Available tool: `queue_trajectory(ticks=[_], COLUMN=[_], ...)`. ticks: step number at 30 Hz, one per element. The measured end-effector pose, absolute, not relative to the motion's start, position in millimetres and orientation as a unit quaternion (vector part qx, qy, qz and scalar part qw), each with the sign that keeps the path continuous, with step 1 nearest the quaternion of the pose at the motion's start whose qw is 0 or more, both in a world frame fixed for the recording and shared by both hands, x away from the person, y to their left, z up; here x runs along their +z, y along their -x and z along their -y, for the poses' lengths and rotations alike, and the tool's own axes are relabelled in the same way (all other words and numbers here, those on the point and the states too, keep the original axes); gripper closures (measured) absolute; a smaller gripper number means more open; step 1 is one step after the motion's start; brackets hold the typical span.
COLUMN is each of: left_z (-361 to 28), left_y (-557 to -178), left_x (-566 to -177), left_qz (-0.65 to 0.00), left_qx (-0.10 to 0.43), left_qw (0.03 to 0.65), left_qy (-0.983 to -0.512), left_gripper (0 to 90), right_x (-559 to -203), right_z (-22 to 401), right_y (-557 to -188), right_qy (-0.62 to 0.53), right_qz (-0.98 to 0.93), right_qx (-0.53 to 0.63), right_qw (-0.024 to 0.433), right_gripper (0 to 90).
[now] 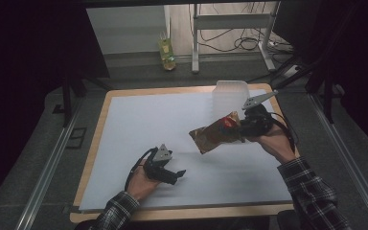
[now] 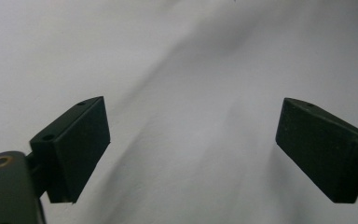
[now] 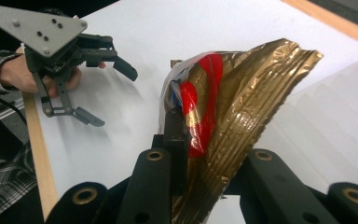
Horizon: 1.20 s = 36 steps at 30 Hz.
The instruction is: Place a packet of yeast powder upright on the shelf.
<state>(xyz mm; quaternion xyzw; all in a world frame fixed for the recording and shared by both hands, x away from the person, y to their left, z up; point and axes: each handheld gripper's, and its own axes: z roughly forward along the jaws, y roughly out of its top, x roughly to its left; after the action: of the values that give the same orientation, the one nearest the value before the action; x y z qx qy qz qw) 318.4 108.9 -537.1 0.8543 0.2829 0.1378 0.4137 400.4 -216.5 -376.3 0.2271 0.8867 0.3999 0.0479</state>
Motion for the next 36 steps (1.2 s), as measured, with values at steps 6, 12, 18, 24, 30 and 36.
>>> queue_trajectory(ticks=[6, 12, 18, 24, 30, 36], left_z=[-111, -114, -114, -113, -116, -118], left_y=[-318, -318, -317, -314, -313, -314], left_x=[-536, -536, -537, -537, -536, -536], left_qz=[-0.279, -0.278, -0.262, -0.250, -0.252, -0.252], left_qx=[0.136, 0.140, 0.151, 0.161, 0.163, 0.161], left_qw=[0.418, 0.424, 0.422, 0.420, 0.424, 0.424], left_qy=[-0.854, -0.851, -0.855, -0.858, -0.855, -0.855], left_gripper=[7.7, 6.5, 4.2, 2.5, 2.4, 2.3], right_x=[-367, -356, -342, -330, -324, -315], right_z=[221, 227, 231, 234, 239, 249], right_y=[-403, -407, -411, -419, -426, -438], right_qy=[-0.229, -0.226, -0.221, -0.209, -0.203, -0.214], right_qz=[-0.883, -0.882, -0.882, -0.884, -0.884, -0.880], right_qx=[0.405, 0.408, 0.409, 0.408, 0.411, 0.409], right_qw=[0.060, 0.072, 0.078, 0.087, 0.086, 0.112], right_gripper=[77.6, 77.6, 77.7, 77.8, 78.0, 78.1])
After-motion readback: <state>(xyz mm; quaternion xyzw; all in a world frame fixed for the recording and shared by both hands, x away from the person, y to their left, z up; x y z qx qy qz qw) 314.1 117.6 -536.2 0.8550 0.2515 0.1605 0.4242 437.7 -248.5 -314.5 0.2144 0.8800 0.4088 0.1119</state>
